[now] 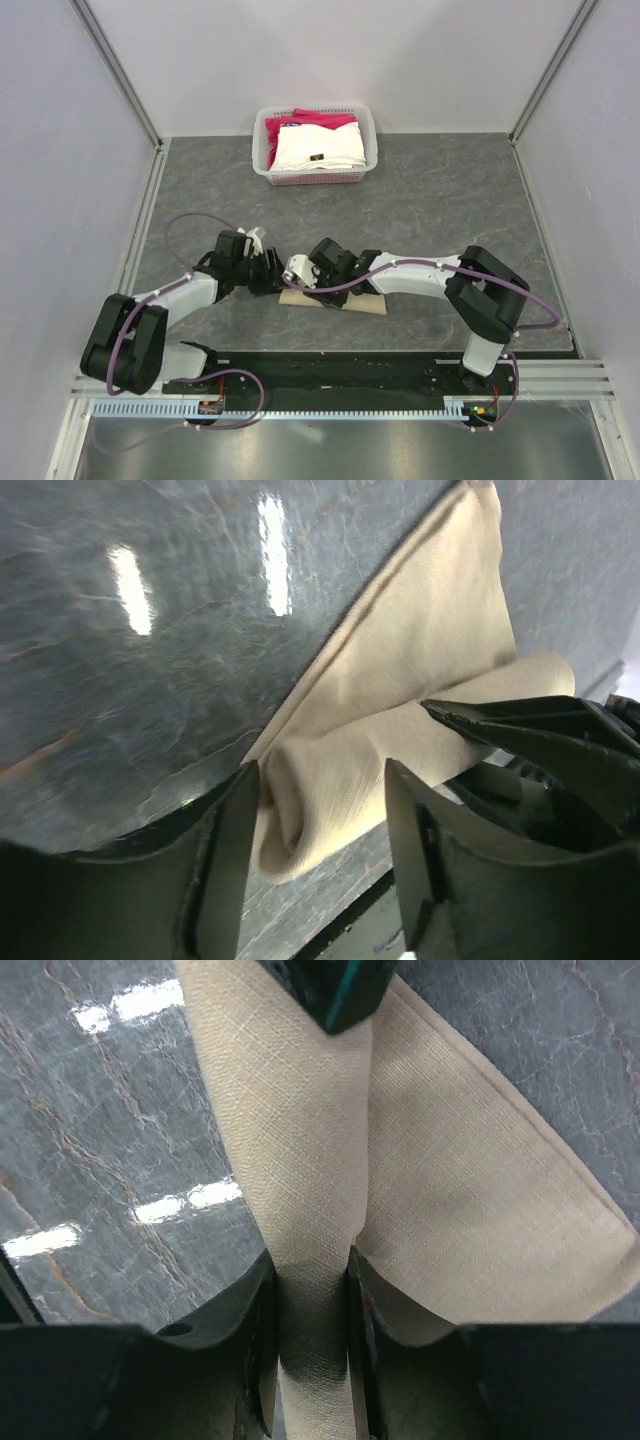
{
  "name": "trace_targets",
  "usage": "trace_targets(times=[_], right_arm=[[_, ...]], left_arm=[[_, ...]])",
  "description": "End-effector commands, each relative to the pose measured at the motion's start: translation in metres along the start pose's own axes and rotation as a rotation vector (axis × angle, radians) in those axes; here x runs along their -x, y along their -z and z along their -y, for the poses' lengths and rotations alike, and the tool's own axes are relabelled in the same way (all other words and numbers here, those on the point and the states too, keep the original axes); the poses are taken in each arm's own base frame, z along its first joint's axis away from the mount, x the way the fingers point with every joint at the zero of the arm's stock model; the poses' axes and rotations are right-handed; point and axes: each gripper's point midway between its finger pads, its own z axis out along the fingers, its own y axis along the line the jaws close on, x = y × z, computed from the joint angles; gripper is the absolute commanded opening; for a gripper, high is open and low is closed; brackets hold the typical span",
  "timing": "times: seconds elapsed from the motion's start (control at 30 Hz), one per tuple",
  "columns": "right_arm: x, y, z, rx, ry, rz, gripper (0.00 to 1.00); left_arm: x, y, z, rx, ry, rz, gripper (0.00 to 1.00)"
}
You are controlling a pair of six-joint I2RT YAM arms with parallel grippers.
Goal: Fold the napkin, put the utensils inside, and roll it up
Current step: Roll the napkin with the utensil
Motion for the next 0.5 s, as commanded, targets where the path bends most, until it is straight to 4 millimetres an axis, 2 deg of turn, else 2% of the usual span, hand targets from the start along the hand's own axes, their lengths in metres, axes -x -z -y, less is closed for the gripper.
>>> trace_targets(times=[0.0, 0.03, 0.17, 0.2, 0.3, 0.47], right_arm=[[-0.009, 0.000, -0.017, 0.186, -0.112, -0.029, 0.33], [-0.007, 0.002, -0.023, 0.239, -0.129, -0.022, 0.32], [-0.011, 0.009, -0.026, 0.349, -0.216, -0.040, 0.30], [-0.008, 0.009, -0.026, 0.372, -0.229, -0.034, 0.30], [-0.004, 0.011, -0.028, 0.456, -0.283, -0.016, 0.29], [0.000, 0.009, -0.028, 0.552, -0.352, -0.006, 0.29]], left_arm=[[0.021, 0.019, -0.004, 0.101, -0.057, 0.113, 0.65], [0.023, 0.023, -0.005, 0.114, -0.059, 0.129, 0.66], [0.030, 0.039, -0.011, 0.169, -0.071, 0.224, 0.69], [0.033, 0.044, -0.007, 0.157, -0.081, 0.253, 0.69], [0.031, 0.047, 0.001, 0.104, -0.101, 0.280, 0.69], [0.018, 0.039, 0.009, 0.014, -0.104, 0.231, 0.68]])
